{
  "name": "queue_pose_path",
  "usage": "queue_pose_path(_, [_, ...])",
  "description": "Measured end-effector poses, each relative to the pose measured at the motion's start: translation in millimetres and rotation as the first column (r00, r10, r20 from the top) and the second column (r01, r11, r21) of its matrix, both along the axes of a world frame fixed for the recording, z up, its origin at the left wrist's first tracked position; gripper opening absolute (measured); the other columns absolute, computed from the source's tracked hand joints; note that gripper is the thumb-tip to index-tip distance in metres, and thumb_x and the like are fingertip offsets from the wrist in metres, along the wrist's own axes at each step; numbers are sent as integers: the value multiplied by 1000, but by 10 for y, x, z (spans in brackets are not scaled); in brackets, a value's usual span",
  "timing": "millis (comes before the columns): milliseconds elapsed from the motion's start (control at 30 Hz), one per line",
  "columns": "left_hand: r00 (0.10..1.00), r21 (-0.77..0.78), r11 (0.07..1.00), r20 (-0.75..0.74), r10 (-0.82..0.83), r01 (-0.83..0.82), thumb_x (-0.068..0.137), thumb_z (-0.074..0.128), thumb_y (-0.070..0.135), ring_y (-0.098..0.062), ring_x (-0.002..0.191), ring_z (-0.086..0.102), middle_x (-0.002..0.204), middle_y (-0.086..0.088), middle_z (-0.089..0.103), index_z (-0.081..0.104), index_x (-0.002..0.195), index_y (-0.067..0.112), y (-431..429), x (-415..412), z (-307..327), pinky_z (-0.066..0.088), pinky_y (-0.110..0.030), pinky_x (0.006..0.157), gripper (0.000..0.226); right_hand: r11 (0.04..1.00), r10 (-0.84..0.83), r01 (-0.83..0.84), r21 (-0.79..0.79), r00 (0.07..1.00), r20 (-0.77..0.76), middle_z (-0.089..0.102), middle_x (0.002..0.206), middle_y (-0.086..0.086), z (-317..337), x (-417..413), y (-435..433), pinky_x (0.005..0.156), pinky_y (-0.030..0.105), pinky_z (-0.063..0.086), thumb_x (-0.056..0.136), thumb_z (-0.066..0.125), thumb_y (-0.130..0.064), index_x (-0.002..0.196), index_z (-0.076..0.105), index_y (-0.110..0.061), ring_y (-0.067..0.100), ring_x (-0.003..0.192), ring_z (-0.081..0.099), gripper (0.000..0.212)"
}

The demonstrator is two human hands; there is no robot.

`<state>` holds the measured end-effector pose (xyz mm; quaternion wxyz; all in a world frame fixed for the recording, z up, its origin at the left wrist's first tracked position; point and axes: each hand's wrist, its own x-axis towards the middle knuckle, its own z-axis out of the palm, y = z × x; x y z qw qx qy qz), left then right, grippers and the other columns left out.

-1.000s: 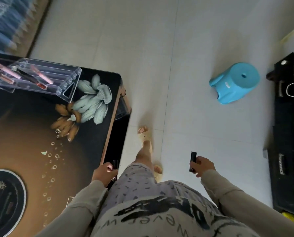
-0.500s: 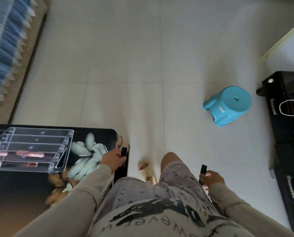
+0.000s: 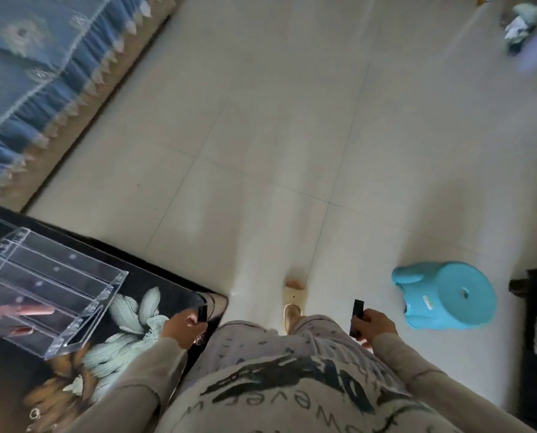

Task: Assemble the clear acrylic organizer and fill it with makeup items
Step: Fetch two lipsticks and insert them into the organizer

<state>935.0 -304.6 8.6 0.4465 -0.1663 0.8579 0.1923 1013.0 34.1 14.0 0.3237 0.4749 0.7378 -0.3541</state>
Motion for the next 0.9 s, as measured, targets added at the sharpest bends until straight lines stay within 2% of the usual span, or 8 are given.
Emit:
queue_pose_path(100, [984, -28, 983, -21, 179, -179, 85, 60, 19, -33, 100, 65, 107, -21, 69, 60, 84, 7, 122, -31, 1, 47, -31, 84, 13, 986, 164, -164, -12, 986, -15, 64, 88, 14, 36, -644, 270, 57, 26, 49, 84, 56, -14, 84, 54, -6, 26, 76, 59, 8])
queue_pose_path(200, [914, -19, 914, -48, 404, -405, 81, 63, 16, -35, 93, 65, 94, -25, 68, 43, 55, 18, 294, -103, -14, 47, -32, 76, 33, 958, 287, -288, -8, 956, -51, 60, 84, 11, 86, -1251, 433, 52, 22, 46, 84, 56, -12, 84, 54, -8, 27, 75, 57, 5])
queue_pose_path(300, [835, 13, 837, -64, 546, -546, 69, 59, 33, -33, 83, 61, 83, -20, 64, 41, 54, 20, 451, -162, 3, 41, -31, 68, 27, 918, 396, -397, -5, 916, -72, 60, 84, 13, 122, -1730, 450, 50, 22, 44, 84, 57, -9, 83, 54, -6, 27, 74, 55, 5])
queue_pose_path(400, [771, 13, 773, -68, 633, -634, 78, 62, 24, -33, 91, 61, 87, -19, 65, 40, 54, 23, 499, -246, -32, 32, -27, 66, 33, 879, 476, -477, -5, 877, -73, 60, 85, 13, 113, -2140, 381, 53, 26, 47, 83, 57, -9, 83, 55, -5, 27, 73, 56, 4])
queue_pose_path(533, [680, 9, 683, -96, 727, -730, 79, 62, 15, -33, 88, 63, 83, -17, 66, 43, 54, 23, 426, -436, -102, 36, -26, 66, 32, 791, 612, -612, -12, 791, -5, 63, 94, 15, 60, -2586, 206, 73, 34, 52, 85, 56, -13, 95, 58, -5, 26, 79, 58, 12])
queue_pose_path(667, [583, 61, 589, -97, 807, -806, 78, 64, 9, -33, 75, 62, 73, -13, 61, 49, 55, 22, 241, -763, -116, 52, -38, 75, 31, 736, 677, -677, -14, 734, 59, 67, 107, 20, 28, -3013, -1, 74, 32, 51, 86, 55, -14, 88, 53, -6, 26, 78, 57, 9])
queue_pose_path(767, [575, 73, 581, -88, 813, -811, 80, 63, 9, -29, 73, 59, 76, -15, 60, 45, 55, 19, 36, -1074, -76, 54, -41, 79, 32, 709, 702, -705, 5, 706, 93, 67, 106, 21, 60, -3373, -187, 79, 34, 50, 86, 55, -14, 86, 53, -5, 26, 82, 57, 9])
queue_pose_path(900, [575, 76, 589, -146, 805, -805, 82, 62, 17, -29, 88, 62, 96, -19, 68, 63, 84, 8, -291, -1578, 64, 47, -29, 80, 9, 654, 746, -755, 52, 655, 124, 59, 85, 15, 107, -3816, -529, 60, 26, 40, 86, 54, -14, 64, 48, -9, 25, 79, 53, 24])
